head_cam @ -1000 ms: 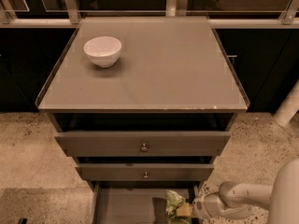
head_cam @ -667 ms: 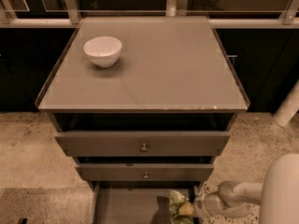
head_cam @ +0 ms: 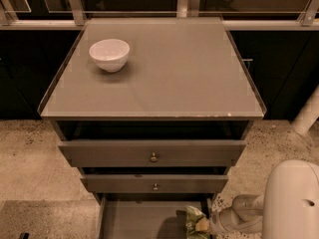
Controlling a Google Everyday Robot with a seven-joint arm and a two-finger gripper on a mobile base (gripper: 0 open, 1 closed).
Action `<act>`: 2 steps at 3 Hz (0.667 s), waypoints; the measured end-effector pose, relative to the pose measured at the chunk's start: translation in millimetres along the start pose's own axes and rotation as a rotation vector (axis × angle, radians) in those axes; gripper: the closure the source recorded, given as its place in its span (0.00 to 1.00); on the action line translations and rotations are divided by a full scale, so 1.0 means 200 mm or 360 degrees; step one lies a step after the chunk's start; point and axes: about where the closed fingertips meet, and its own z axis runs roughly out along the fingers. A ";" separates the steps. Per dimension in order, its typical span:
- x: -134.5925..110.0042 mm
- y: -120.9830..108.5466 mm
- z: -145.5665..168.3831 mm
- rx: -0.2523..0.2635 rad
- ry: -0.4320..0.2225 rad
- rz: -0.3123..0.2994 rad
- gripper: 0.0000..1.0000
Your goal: Place green jalapeno chip bag into bottom drawer
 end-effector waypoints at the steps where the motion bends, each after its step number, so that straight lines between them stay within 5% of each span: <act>1: 0.00 0.00 0.00 0.0001 0.0001 0.0001 0.81; 2: 0.00 0.00 0.00 0.0001 0.0001 0.0001 0.58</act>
Offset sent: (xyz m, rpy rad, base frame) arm -0.0004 -0.0002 -0.0004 -0.0005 0.0012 -0.0003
